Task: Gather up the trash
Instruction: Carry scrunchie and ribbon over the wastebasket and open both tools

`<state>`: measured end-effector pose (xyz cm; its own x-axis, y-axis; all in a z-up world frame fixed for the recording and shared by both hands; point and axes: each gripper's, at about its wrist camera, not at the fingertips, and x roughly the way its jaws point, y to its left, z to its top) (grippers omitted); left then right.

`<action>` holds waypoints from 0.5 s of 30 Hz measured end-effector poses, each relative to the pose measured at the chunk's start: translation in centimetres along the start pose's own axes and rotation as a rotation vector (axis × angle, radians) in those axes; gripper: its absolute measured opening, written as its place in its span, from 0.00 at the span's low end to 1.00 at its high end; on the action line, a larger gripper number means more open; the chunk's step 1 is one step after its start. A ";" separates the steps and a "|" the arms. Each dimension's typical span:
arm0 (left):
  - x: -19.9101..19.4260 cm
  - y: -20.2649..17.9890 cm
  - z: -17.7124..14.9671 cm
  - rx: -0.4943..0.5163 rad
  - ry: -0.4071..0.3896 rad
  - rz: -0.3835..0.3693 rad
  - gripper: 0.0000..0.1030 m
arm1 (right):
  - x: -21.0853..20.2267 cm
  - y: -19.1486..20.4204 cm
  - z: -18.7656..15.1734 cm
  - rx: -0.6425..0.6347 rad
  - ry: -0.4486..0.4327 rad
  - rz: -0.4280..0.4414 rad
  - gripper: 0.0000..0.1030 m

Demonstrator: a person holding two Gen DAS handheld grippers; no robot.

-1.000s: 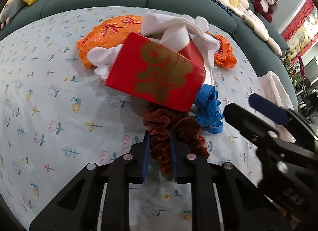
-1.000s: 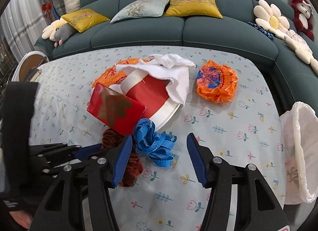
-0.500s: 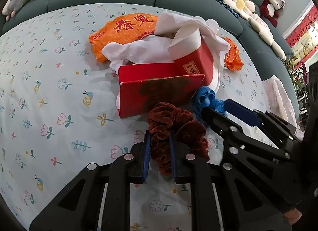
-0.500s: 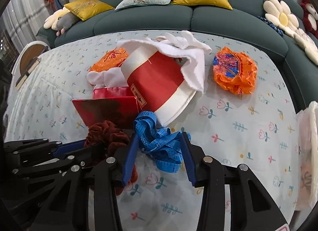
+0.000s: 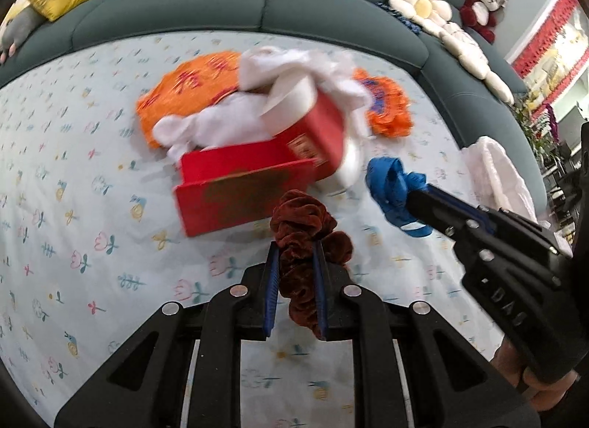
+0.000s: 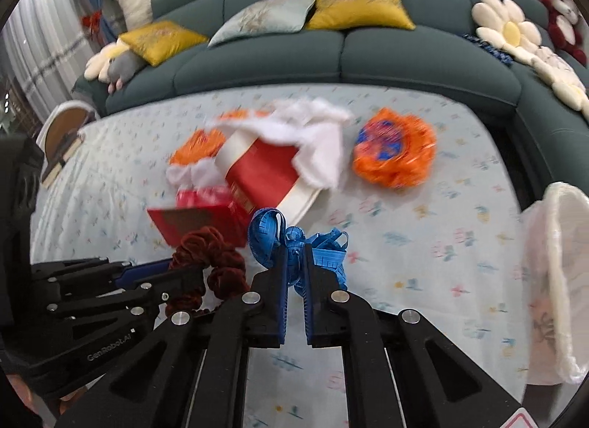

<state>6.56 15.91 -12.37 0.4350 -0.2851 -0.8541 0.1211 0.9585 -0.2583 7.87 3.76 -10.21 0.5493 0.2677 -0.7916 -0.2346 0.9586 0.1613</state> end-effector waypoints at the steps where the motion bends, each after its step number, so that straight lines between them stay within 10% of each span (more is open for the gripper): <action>1: -0.2 -0.5 0.2 0.009 -0.005 -0.008 0.16 | -0.6 -0.5 0.2 0.013 -0.014 -0.001 0.06; 15: -2.7 -10.4 3.6 0.210 -0.105 -0.101 0.16 | -9.0 -10.3 0.3 0.192 -0.186 -0.139 0.06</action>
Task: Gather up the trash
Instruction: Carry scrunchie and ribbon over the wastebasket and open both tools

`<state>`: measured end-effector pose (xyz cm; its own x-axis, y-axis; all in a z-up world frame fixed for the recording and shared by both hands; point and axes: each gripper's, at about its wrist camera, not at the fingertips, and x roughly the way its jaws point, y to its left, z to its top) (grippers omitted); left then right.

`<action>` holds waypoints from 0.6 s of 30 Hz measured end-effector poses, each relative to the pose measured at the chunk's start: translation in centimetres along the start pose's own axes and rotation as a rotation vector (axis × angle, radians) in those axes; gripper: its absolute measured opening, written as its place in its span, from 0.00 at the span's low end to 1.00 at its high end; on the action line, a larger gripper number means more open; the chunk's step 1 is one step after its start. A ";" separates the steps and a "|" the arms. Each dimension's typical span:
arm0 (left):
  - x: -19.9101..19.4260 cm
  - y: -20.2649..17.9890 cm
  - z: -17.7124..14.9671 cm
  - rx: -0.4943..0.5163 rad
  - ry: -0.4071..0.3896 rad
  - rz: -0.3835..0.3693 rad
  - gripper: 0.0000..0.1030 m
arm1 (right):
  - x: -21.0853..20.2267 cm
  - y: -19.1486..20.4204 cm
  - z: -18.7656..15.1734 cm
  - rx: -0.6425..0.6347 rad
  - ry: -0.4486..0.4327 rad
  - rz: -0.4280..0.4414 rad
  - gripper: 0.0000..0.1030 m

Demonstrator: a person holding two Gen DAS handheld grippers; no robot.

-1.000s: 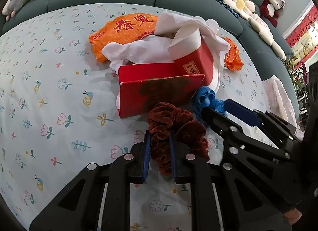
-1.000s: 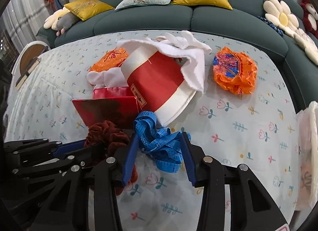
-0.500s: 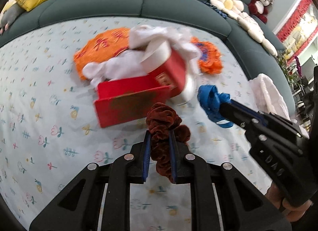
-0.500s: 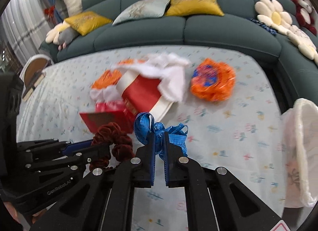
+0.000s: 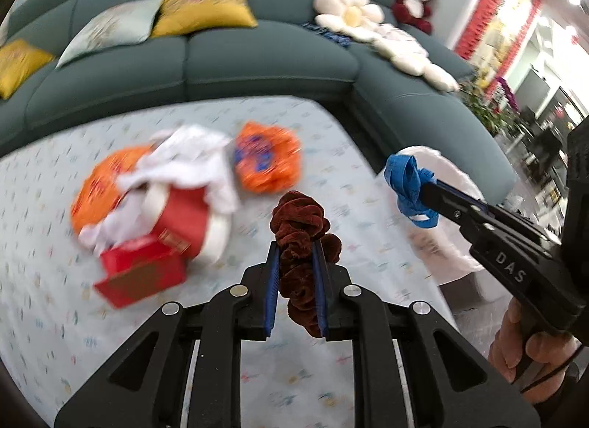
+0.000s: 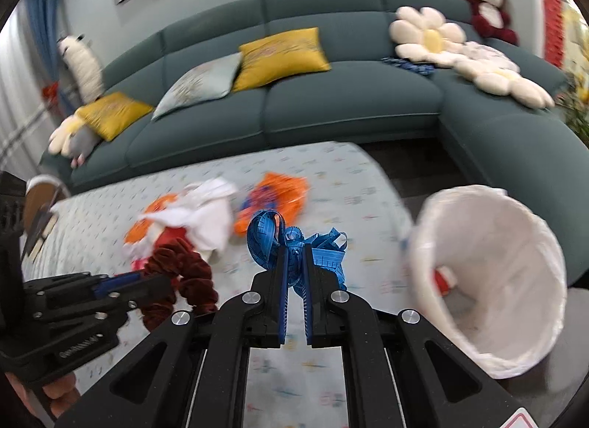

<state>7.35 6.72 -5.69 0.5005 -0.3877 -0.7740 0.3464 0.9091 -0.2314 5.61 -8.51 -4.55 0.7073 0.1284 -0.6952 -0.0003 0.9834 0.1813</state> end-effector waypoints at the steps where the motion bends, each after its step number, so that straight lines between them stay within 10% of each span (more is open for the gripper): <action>1: 0.1 -0.9 0.5 0.022 -0.009 -0.006 0.16 | -0.3 -0.8 0.1 0.011 -0.010 -0.015 0.06; 18: 2.9 -12.8 5.6 0.206 -0.092 -0.143 0.16 | -4.3 -11.5 -0.3 0.159 -0.093 -0.215 0.06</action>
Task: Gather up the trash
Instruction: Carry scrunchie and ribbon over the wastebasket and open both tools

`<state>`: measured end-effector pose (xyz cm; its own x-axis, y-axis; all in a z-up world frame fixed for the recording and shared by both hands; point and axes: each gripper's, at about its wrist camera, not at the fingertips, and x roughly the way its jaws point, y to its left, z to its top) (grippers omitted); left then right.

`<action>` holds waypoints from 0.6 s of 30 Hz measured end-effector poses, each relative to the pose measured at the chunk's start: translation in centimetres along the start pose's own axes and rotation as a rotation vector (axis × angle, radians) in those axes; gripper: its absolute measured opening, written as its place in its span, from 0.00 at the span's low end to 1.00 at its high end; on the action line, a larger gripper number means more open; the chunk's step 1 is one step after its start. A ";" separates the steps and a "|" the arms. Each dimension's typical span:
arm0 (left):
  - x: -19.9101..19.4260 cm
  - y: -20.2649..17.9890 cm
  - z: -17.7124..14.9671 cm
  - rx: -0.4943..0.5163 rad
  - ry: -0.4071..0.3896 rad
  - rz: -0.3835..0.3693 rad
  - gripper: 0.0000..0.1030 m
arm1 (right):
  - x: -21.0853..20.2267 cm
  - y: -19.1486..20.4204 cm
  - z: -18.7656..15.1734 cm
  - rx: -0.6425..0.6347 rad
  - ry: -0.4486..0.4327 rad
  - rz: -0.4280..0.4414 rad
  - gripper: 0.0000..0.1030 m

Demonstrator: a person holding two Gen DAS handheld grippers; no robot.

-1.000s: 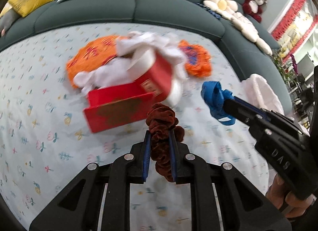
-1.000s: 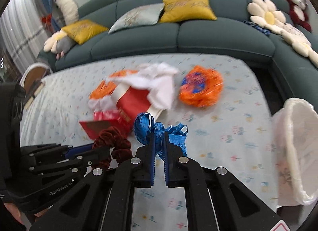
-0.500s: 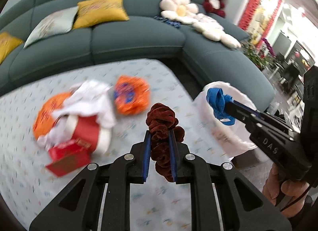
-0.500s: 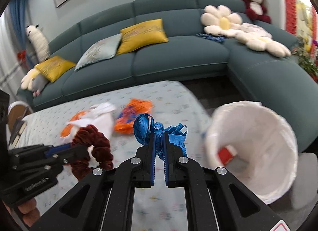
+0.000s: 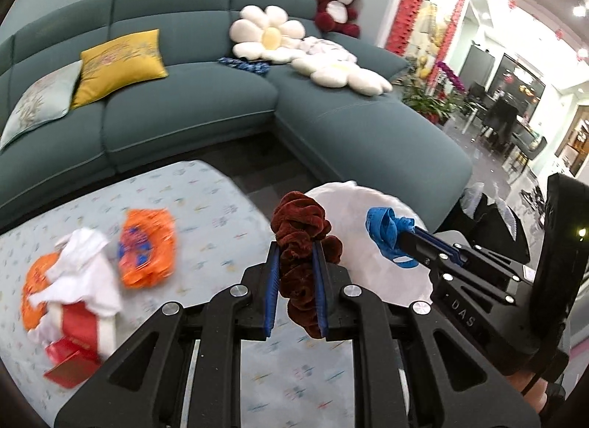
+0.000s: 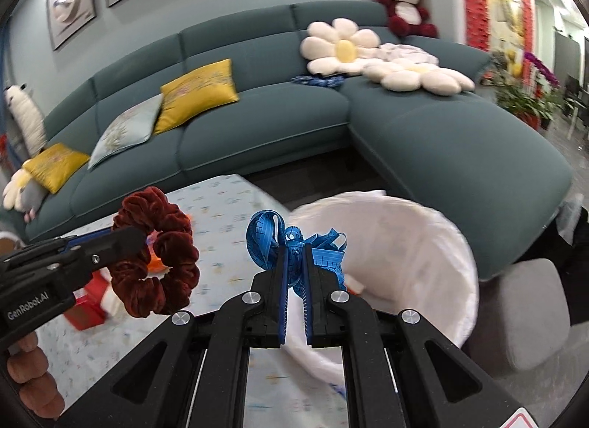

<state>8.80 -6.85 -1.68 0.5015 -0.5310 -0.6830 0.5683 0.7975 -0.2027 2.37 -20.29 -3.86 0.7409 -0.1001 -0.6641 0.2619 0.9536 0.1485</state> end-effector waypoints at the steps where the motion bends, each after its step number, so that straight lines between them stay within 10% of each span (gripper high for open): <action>1: 0.4 -0.7 0.3 0.014 -0.005 -0.009 0.16 | -0.1 -0.6 0.0 0.004 -0.001 -0.009 0.06; 18: 5.0 -4.9 1.1 0.022 0.023 -0.087 0.16 | 0.6 -5.9 -0.4 0.108 0.015 -0.070 0.06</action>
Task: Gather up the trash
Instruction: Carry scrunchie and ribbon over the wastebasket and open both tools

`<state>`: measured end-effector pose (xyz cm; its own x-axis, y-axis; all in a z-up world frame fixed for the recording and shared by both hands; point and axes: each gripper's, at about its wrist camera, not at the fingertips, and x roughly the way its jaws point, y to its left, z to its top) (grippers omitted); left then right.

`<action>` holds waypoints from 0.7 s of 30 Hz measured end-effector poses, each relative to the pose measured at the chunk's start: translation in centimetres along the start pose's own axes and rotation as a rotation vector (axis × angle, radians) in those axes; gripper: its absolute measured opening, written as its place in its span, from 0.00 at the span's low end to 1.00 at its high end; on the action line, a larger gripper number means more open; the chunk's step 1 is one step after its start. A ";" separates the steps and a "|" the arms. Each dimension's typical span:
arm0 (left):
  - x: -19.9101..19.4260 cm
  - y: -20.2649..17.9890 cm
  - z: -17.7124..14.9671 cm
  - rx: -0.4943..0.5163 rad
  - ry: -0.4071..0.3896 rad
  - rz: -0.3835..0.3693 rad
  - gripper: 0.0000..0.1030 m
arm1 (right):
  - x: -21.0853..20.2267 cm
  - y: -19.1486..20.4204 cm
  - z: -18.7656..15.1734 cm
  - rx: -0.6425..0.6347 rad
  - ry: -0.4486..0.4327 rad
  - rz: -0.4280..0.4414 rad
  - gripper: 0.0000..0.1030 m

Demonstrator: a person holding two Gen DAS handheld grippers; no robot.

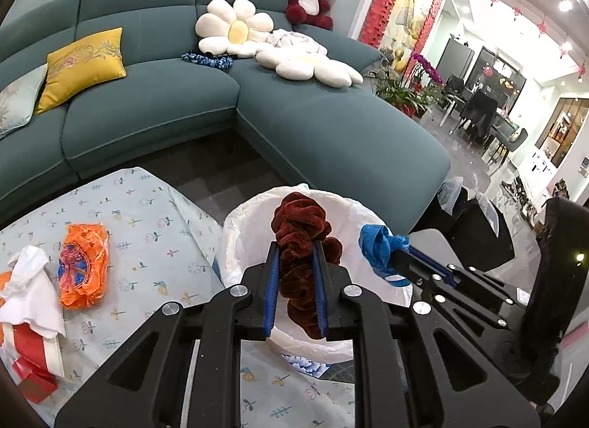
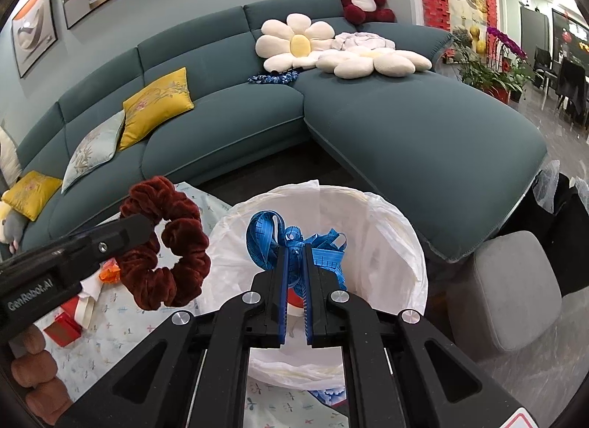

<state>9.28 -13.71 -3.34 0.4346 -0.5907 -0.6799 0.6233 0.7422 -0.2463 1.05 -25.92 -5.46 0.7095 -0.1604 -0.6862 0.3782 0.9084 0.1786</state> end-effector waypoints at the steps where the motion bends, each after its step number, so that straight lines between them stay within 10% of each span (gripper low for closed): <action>1: 0.3 0.0 0.0 -0.003 0.004 -0.001 0.16 | 0.1 -0.1 0.0 0.001 0.000 -0.001 0.06; 21: 0.8 0.3 -0.6 -0.008 0.010 0.017 0.42 | 0.1 0.0 -0.2 0.019 -0.005 -0.015 0.20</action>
<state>9.40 -13.77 -4.35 0.4381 -0.5748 -0.6911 0.6108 0.7545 -0.2403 0.97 -25.88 -5.68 0.7064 -0.1757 -0.6856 0.3998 0.8984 0.1817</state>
